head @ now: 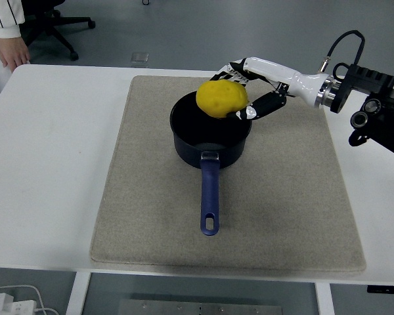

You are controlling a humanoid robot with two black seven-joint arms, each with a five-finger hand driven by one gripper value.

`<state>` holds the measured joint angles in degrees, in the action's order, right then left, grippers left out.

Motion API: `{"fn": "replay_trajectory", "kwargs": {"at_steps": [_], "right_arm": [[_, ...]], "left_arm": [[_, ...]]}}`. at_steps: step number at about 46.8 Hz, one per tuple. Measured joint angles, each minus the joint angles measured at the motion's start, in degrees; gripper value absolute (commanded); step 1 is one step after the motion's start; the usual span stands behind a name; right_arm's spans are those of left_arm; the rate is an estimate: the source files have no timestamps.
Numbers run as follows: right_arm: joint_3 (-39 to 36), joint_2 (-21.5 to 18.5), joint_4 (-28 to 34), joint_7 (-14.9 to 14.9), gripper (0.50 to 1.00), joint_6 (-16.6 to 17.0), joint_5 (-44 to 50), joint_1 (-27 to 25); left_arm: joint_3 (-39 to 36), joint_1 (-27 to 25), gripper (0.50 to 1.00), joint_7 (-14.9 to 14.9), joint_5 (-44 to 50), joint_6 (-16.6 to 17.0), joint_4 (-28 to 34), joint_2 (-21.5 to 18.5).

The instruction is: Put the potato in the blue pot

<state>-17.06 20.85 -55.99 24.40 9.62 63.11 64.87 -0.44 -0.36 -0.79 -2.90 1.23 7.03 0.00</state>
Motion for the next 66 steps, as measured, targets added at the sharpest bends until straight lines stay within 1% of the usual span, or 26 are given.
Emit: {"fn": "replay_trajectory", "kwargs": {"at_steps": [4, 10, 16, 24, 31, 34, 38, 41, 45, 51, 55, 57, 58, 61, 63, 66], "right_arm": [[0.04, -1.91, 1.16, -0.41, 0.5, -0.02, 0.1, 0.0], [0.25, -3.72, 2.14, -0.83, 0.5, 0.12, 0.24, 0.0], [0.31, -4.64, 3.98, -0.85, 0.533, 0.22, 0.26, 0.19], [0.48, -5.8, 5.35, -0.85, 0.551, 0.08, 0.4, 0.52], [0.63, -7.02, 5.62, -0.85, 0.605, -0.35, 0.66, 0.52], [0.71, -7.65, 5.85, -0.85, 0.611, -0.38, 0.92, 0.52], [0.91, -8.33, 7.47, -0.96, 0.635, -0.06, 1.1, 0.46], [0.97, -8.85, 9.01, -1.0, 0.641, 0.16, 1.13, 0.28], [1.05, -9.03, 10.59, -1.02, 0.643, 0.3, 1.49, 0.02], [1.28, -9.02, 11.61, -1.02, 0.676, 0.31, 1.63, 0.01], [1.79, -8.99, 11.86, -1.02, 0.688, 0.31, 1.74, -0.05], [2.08, -8.98, 11.9, -1.02, 0.715, 0.31, 1.74, -0.1], [2.14, -8.98, 11.9, -1.02, 0.737, 0.31, 1.75, -0.1], [2.21, -8.98, 11.9, -1.02, 0.829, 0.31, 1.75, -0.2], [2.27, -8.98, 11.9, -1.02, 0.876, 0.31, 1.75, -0.35], [2.54, -8.98, 11.91, -1.02, 0.913, 0.31, 1.75, -0.43]], "left_arm": [[0.0, 0.0, 0.996, 0.0, 0.0, 0.0, 0.0, 0.0], [0.0, 0.0, 0.996, 0.0, 0.0, 0.0, 0.0, 0.0], [0.0, 0.02, 0.996, 0.0, 0.0, 0.0, 0.0, 0.0], [0.0, 0.01, 0.996, 0.0, 0.0, 0.0, 0.0, 0.0], [0.0, 0.01, 0.996, 0.0, -0.01, 0.0, 0.0, 0.0], [0.0, 0.01, 0.996, 0.0, -0.01, 0.0, 0.0, 0.0], [0.0, 0.02, 0.996, 0.0, -0.01, 0.0, 0.0, 0.0], [0.0, 0.01, 0.996, 0.0, -0.01, 0.0, 0.0, 0.0], [0.0, 0.01, 0.996, 0.0, -0.01, 0.0, 0.0, 0.0], [0.0, 0.01, 0.996, 0.0, -0.01, 0.0, 0.0, 0.0], [0.0, 0.01, 0.996, 0.0, -0.01, 0.0, 0.0, 0.0], [0.0, 0.0, 0.996, -0.01, -0.01, 0.0, 0.0, 0.0], [0.0, 0.01, 0.996, 0.0, -0.01, 0.0, 0.0, 0.0], [0.0, 0.02, 0.996, 0.0, -0.01, 0.0, 0.0, 0.0], [0.0, 0.01, 0.996, 0.0, -0.01, 0.0, 0.0, 0.0], [0.0, 0.01, 0.996, 0.0, -0.01, 0.0, 0.0, 0.0]]}}
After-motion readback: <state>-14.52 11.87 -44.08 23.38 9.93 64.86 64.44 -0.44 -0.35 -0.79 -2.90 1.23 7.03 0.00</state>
